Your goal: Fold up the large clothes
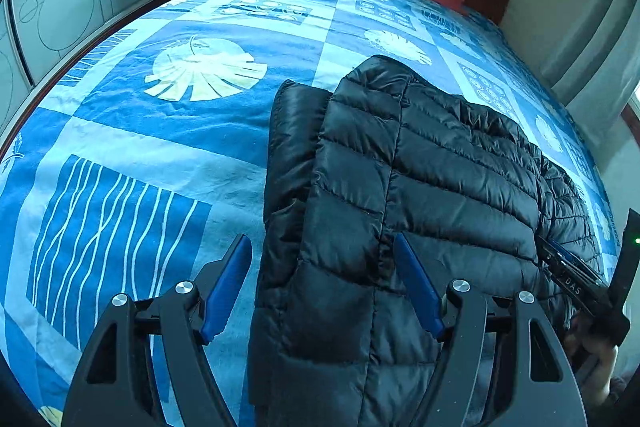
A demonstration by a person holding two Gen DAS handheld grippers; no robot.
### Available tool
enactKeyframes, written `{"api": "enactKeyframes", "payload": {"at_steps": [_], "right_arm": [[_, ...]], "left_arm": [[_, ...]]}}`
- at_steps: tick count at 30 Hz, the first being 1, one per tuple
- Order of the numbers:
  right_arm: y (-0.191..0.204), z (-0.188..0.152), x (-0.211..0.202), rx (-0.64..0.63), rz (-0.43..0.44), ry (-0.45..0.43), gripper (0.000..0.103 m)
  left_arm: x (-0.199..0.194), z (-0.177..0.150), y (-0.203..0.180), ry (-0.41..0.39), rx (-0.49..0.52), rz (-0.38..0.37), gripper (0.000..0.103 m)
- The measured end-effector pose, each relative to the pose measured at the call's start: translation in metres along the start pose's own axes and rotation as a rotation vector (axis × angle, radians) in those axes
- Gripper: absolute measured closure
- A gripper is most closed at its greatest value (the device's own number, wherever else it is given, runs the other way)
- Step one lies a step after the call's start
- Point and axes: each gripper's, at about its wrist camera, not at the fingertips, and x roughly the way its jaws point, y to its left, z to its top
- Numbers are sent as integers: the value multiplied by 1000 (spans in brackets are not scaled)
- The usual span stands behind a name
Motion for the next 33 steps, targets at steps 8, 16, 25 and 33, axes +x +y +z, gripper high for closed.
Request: {"api": "enactKeyframes", "payload": {"at_steps": [8, 16, 25, 33], "right_arm": [[3, -5, -1, -18, -26, -18, 61], [5, -5, -3, -18, -29, -25, 61], [8, -7, -5, -25, -38, -36, 61], [10, -9, -6, -28, -44, -46, 61]], "left_arm": [[21, 11, -8, 43, 34, -7, 22], [55, 18, 15, 152, -93, -139, 9], [55, 19, -1, 160, -15, -197, 46], [31, 19, -35, 115, 72, -117, 79]]}}
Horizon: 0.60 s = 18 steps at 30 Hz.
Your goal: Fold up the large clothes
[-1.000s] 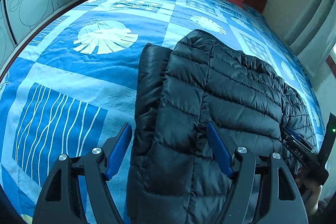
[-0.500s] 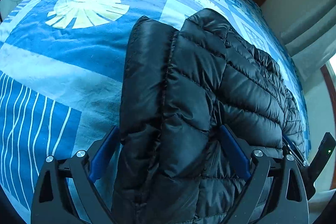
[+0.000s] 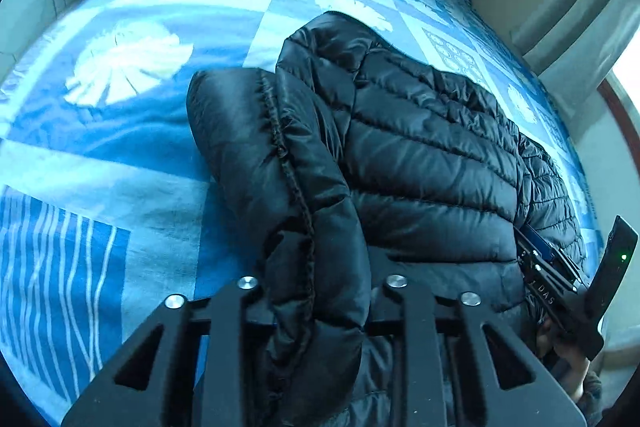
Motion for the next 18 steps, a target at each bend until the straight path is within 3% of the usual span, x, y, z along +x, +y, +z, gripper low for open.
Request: {"api": "enactKeyframes", "payload": {"at_steps": [9, 18], "right_arm": [[2, 1, -2, 1, -2, -8, 61], [-18, 3, -26, 26, -9, -43, 61]], "left_arm": [[-55, 9, -44, -128, 54, 44, 83], [-88, 10, -134, -209, 244, 37, 83]]}}
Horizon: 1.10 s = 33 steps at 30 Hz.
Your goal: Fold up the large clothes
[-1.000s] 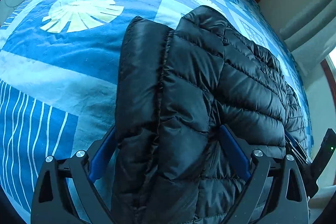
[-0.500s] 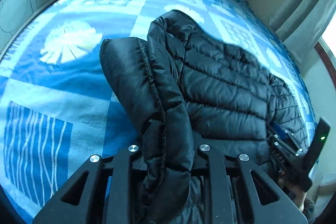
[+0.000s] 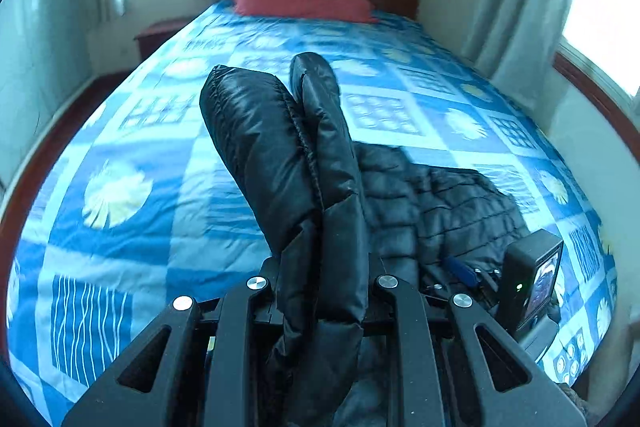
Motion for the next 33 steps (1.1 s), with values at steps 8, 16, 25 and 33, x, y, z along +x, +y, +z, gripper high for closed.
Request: {"api": "enactKeyframes", "payload": {"at_steps": [8, 16, 25, 33], "right_arm": [[-57, -1, -31, 62, -71, -40, 60], [-118, -14, -49, 142, -112, -52, 60], [-161, -30, -58, 186, -136, -53, 60], [-174, -43, -64, 204, -136, -50, 60]], "left_arm": [[25, 1, -70, 11, 126, 14, 83], [59, -12, -128, 39, 203, 39, 83], [90, -25, -166, 57, 218, 26, 83], [111, -41, -189, 79, 229, 0, 83]]}}
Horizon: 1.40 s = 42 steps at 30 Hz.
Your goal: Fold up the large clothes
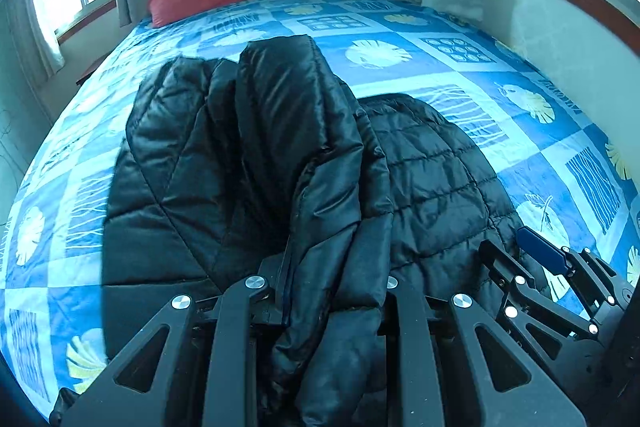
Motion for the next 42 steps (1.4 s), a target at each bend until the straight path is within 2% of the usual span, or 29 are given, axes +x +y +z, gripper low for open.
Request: {"api": "enactKeyframes", "payload": {"at_steps": [13, 16, 24, 32, 42], "right_arm": [[-13, -6, 0, -4, 3, 0, 58], [-14, -8, -1, -3, -11, -2, 52], [-16, -10, -1, 0, -17, 3, 51], [-21, -13, -11, -7, -45, -3, 51], [-44, -17, -27, -7, -100, -8, 51]], "left_arm": [[19, -14, -29, -31, 1, -7, 83], [17, -15, -31, -36, 10, 1, 83], [13, -15, -34, -36, 14, -4, 80], [0, -18, -49, -72, 20, -52, 55], [-21, -27, -69, -109, 34, -57, 40]]}}
